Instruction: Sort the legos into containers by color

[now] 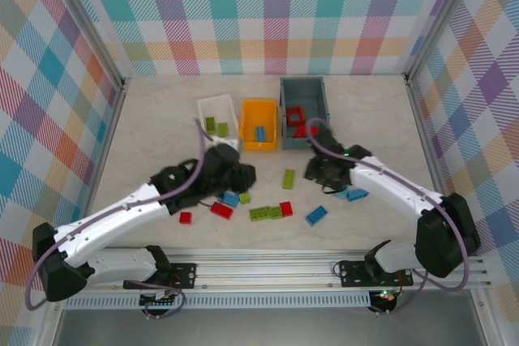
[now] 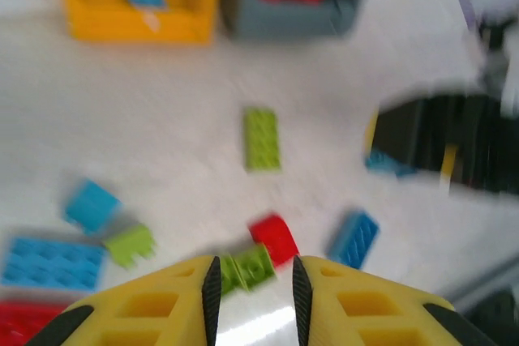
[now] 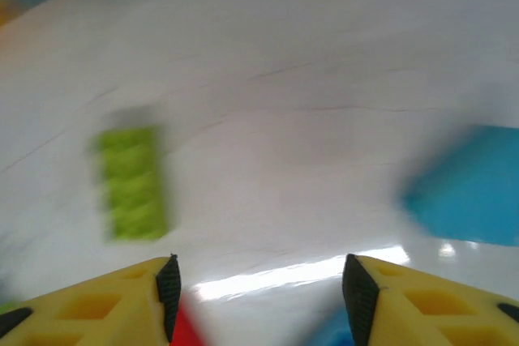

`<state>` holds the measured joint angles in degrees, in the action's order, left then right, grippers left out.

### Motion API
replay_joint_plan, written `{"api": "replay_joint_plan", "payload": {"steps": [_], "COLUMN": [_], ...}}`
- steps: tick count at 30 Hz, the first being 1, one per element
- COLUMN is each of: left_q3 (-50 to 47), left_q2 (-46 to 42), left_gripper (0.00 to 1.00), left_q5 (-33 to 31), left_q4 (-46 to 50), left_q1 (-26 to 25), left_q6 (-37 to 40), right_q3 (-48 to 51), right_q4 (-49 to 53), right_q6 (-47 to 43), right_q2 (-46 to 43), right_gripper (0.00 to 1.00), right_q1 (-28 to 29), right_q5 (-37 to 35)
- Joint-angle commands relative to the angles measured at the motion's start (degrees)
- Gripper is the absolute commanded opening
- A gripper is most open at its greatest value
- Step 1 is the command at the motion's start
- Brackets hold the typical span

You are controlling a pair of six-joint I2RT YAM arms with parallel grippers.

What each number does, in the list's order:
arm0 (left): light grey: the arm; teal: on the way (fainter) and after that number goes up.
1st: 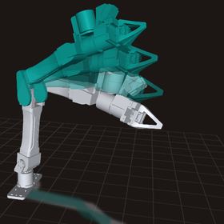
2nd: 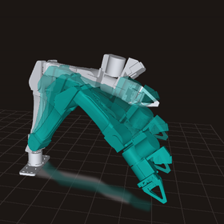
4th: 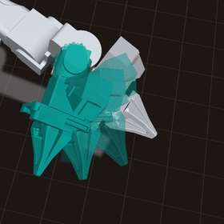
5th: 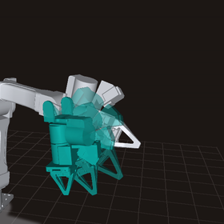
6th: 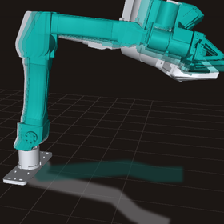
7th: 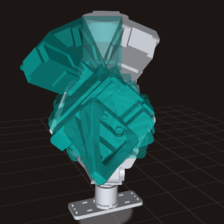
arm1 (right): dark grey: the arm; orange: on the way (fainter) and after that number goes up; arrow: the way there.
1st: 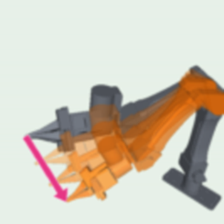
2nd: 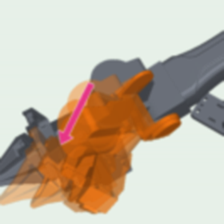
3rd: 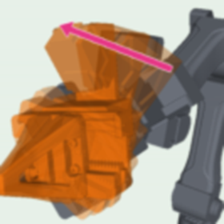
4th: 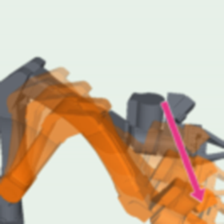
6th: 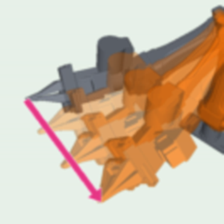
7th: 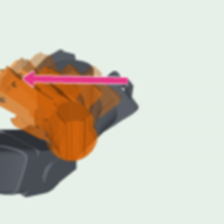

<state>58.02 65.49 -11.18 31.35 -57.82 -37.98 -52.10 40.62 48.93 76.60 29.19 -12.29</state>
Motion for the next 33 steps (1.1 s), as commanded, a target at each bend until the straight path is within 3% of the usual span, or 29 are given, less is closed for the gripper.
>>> {"api": "replay_joint_plan", "payload": {"steps": [1, 5, 10, 15, 20, 24, 27, 30, 33], "left_q3": [-3.63, -5.12, -3.12, -2.1, -2.02, -1.73, -1.38, -1.25, 0.73], "left_q2": [1.93, 5.62, 9.64, 10.85, 11.4, 11.61, 11.7, 11.07, 8.54], "left_gripper": [0.33, 0.34, 0.35, 0.35, 0.36, 0.36, 0.36, 0.36, 0.38], "left_q5": [-7.59, -10.99, -11.51, -10.58, -8.79, -8.24, -8.04, -8.89, -14.65], "left_q4": [-8.43, -14.91, -17.71, -19.5, -21.7, -22.64, -22.93, -22.89, -17.44], "left_q1": [-8.25, -14.34, -16.95, -17.89, -17.86, -17.95, -18.02, -18.02, -17.89], "left_q6": [-5.4, -7.46, -7.76, -6.07, -4.26, -4.02, -3.82, -3.88, -4.2], "right_q3": [1.3, 1.34, 6.12, 8.37, 9.09, 9.25, 9.61, 9.9, 7.51], "right_q4": [0.96, 1.03, 2.81, 0.82, -3.03, -5.69, -5.9, -5.33, -3.91], "right_q6": [-0.27, -1.27, 3.35, 3.5, 4.6, 6.12, 7.01, 6.87, 3.87], "right_q2": [-0.83, 2.06, -2.69, -4.03, 2.25, 6.0, 6.71, 4.22, -1.95], "right_gripper": [0.63, 0.65, 0.73, 0.72, 0.67, 0.57, 0.4, 0.24, 0.16], "right_q1": [-7.21, -13.03, -19.89, -28.56, -30.99, -31.33, -31.3, -31.1, -28.13], "right_q5": [6.96, 10.08, 8.34, 10.98, 15.29, 16.85, 16.2, 14.55, 9.92]}}
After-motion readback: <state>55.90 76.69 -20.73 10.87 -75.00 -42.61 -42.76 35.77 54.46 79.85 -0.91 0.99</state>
